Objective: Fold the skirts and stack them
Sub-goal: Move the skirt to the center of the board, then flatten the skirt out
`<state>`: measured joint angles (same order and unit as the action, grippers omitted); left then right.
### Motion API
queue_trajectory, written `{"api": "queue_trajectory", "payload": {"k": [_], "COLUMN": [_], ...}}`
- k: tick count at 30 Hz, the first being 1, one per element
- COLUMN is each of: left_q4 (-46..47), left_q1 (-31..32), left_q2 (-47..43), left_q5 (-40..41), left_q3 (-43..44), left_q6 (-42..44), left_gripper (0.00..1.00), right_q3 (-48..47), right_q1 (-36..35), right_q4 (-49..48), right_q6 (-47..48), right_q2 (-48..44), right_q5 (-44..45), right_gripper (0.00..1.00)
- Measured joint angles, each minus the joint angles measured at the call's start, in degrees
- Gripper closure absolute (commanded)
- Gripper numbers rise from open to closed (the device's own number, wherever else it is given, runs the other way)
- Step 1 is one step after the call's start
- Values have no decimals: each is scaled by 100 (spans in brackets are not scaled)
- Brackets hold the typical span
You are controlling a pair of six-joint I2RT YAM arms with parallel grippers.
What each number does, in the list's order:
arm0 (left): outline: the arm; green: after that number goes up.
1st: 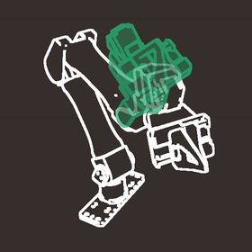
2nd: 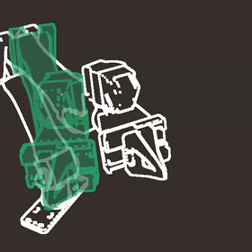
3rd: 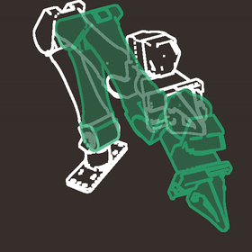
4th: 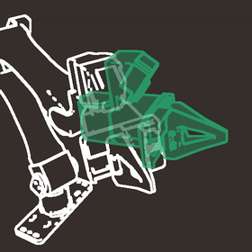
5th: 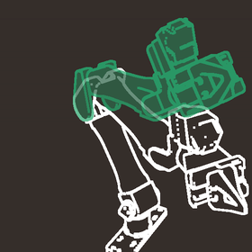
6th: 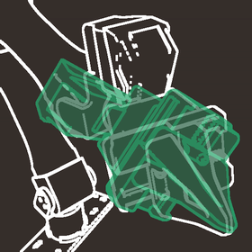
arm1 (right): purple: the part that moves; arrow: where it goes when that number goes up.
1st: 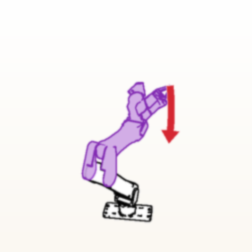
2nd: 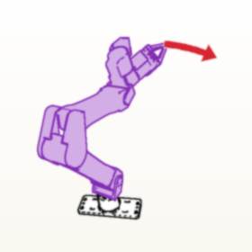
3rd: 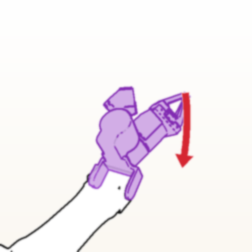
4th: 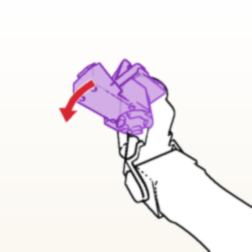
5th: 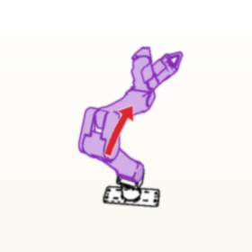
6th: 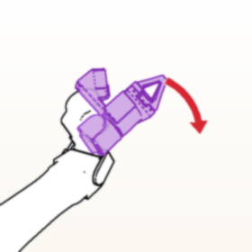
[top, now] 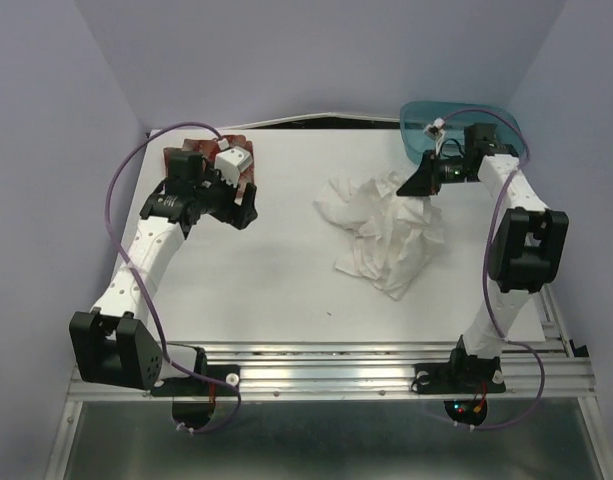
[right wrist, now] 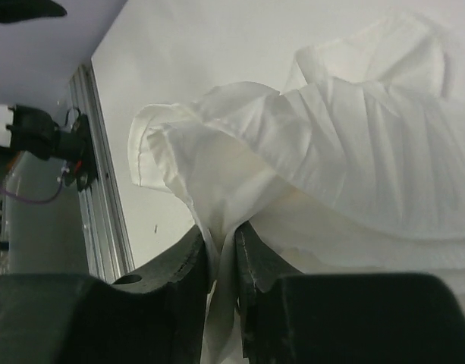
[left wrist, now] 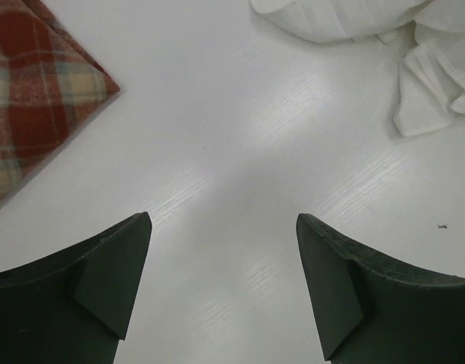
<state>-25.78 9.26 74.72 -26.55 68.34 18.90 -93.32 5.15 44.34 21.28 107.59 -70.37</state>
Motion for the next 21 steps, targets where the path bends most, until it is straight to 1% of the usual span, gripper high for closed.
{"api": "queue_trajectory", "payload": {"k": [1, 4, 5, 7, 8, 9, 10, 11, 15, 19, 21], "left_q4": [26, 92, 103, 195, 264, 328, 409, 459, 782, 944, 1012], "left_q1": [2, 96, 164, 396, 577, 730, 914, 999, 1541, 1906, 2052], "left_q2": [0, 0, 0, 0, 7, 22, 44, 70, 323, 494, 540], "left_q5": [-92, -219, -234, -210, -197, -181, -160, -136, 7, 203, 282], "left_q3": [-122, -396, -459, -566, -614, -638, -660, -667, -671, -693, -697], "left_q6": [50, 146, 164, 184, 190, 192, 186, 181, 127, 120, 118], "left_gripper": [14, 16, 16, 16, 16, 16, 16, 16, 16, 16, 15], "right_q3": [-153, 103, 348, 905, 1294, 1563, 1674, 1770, 1703, 1451, 1322], "right_q1": [-31, -31, -31, -7, 9, 13, 13, 35, 81, 127, 127], "right_q4": [743, 1735, 1893, 2033, 2011, 2020, 2017, 1993, 1893, 1974, 1978], "right_q6": [826, 2000, 2251, 2529, 2575, 2583, 2649, 2660, 2704, 2739, 2686], "right_q2": [267, 463, 415, 166, -92, -319, -483, -717, -1252, -1416, -1423], "right_q5": [17, 293, 389, 750, 1067, 1355, 1488, 1803, 2387, 2500, 2483], "right_gripper": [75, 75, 72, 63, 44, 21, 20, 19, 19, 16, 16]}}
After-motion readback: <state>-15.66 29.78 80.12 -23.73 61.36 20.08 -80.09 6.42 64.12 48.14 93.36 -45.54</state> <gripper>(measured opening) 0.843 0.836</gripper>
